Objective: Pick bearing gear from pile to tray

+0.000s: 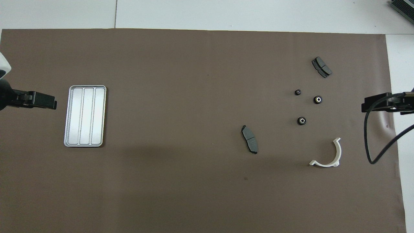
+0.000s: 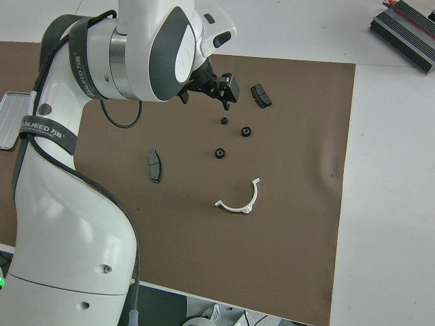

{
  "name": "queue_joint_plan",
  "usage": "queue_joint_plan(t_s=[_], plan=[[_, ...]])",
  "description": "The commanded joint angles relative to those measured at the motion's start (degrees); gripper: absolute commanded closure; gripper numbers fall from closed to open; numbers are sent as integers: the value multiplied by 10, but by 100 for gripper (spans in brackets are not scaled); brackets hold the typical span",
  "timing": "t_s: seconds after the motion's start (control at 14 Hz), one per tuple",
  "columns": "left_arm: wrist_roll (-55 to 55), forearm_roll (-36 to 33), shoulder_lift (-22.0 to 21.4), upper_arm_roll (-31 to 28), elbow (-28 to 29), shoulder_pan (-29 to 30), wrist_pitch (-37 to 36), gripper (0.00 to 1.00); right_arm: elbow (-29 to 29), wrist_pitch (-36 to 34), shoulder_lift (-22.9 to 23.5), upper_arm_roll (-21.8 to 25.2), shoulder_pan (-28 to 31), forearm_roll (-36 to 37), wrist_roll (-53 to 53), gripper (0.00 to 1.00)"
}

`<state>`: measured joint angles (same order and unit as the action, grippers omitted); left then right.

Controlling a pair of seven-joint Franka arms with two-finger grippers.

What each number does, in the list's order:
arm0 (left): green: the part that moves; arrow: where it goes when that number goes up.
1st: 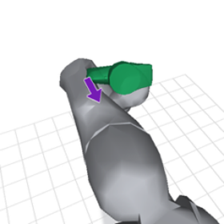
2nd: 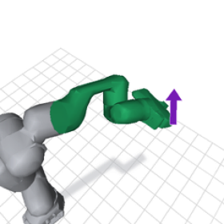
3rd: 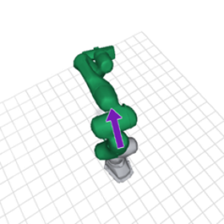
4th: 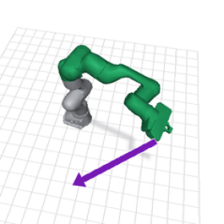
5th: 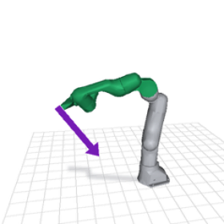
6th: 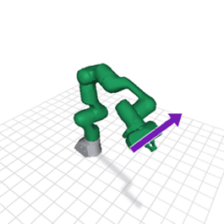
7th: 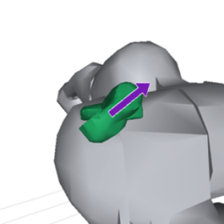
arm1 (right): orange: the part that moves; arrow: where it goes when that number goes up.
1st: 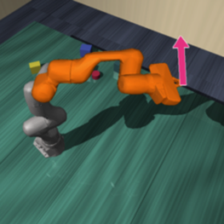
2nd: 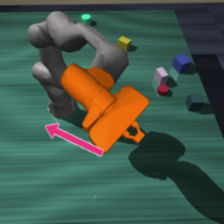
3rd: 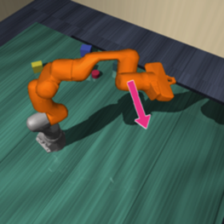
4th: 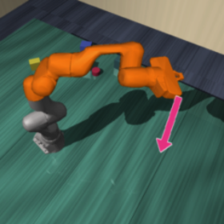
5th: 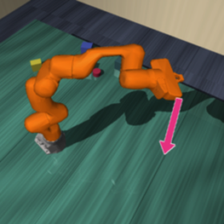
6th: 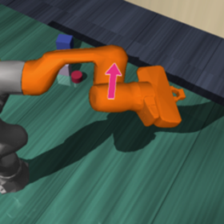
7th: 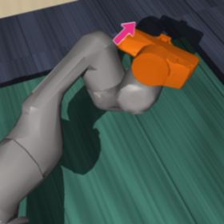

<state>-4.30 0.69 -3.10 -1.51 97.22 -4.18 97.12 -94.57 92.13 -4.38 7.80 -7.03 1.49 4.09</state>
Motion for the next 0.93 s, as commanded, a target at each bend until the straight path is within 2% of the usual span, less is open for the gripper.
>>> queue_joint_plan(t_s=[0.0, 0.64, 0.86], plan=[[0, -7, -12, -1, 14, 0, 3, 0, -18, 7, -13, 0, 2, -4, -18, 0], [0, -7, -12, -1, 14, 0, 3, 0, -31, 8, -19, 0, 3, -3, -21, 0], [0, -7, -12, -1, 14, 0, 3, 0, -26, 11, -7, 1, 13, -8, -22, 0]])
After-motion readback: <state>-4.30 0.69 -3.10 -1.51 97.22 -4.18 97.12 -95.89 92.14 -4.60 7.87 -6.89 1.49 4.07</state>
